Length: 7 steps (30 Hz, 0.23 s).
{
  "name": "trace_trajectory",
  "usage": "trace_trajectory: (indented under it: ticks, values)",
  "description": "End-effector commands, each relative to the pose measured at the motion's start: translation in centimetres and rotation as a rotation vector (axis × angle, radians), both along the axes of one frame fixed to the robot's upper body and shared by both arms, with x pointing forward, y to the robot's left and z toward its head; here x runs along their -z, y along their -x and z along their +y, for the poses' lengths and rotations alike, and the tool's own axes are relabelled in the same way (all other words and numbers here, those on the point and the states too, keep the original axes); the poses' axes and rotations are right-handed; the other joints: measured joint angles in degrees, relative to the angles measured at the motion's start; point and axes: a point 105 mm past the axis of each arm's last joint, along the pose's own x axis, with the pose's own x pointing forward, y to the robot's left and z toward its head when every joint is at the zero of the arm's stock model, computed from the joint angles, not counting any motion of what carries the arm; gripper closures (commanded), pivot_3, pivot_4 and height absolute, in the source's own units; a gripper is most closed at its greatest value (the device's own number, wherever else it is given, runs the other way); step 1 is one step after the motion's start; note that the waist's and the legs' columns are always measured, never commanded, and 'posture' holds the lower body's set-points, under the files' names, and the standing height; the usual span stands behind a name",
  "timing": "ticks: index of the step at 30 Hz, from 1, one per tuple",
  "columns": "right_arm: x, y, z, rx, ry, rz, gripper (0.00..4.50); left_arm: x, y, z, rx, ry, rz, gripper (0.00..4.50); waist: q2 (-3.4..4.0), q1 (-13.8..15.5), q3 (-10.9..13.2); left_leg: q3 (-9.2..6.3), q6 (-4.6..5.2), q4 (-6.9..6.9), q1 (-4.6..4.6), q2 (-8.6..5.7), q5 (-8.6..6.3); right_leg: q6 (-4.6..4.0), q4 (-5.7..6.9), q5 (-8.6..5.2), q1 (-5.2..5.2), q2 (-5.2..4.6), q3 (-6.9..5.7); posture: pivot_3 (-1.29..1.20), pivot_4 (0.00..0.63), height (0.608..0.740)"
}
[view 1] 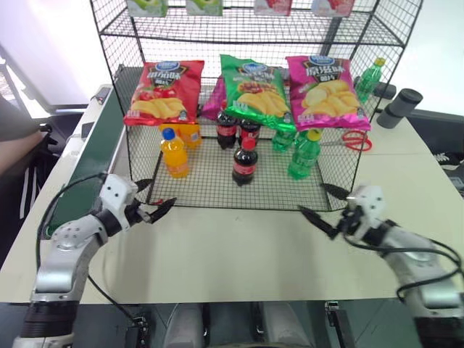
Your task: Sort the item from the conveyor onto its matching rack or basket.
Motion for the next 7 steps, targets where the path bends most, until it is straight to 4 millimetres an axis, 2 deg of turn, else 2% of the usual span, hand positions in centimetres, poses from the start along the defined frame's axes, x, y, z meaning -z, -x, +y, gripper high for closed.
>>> trace_trajectory:
  ticks: [1, 7]
  values:
    - [-2.39, 0.83, -2.75, 0.052, 0.004, -0.041, 0.04, -0.89, -0.05, 0.90, -0.004, -0.009, -0.026, 0.00, 0.01, 0.47, 0.00, 0.02, 0.00, 0.00, 0.00, 0.00, 0.00, 0.00, -0.01, 0.00, 0.00, 0.00, 0.02, 0.00, 0.150, 0.740]
    - [-2.27, 1.19, -3.32, 0.051, 0.036, -0.020, 0.04, -0.31, -0.06, 1.24, -0.001, -0.004, -0.003, 0.00, 0.00, 0.79, 0.00, 0.02, 0.00, 0.00, 0.00, 0.00, 0.00, -0.04, -0.02, -0.02, 0.00, 0.00, 0.02, 0.00, 0.150, 0.740]
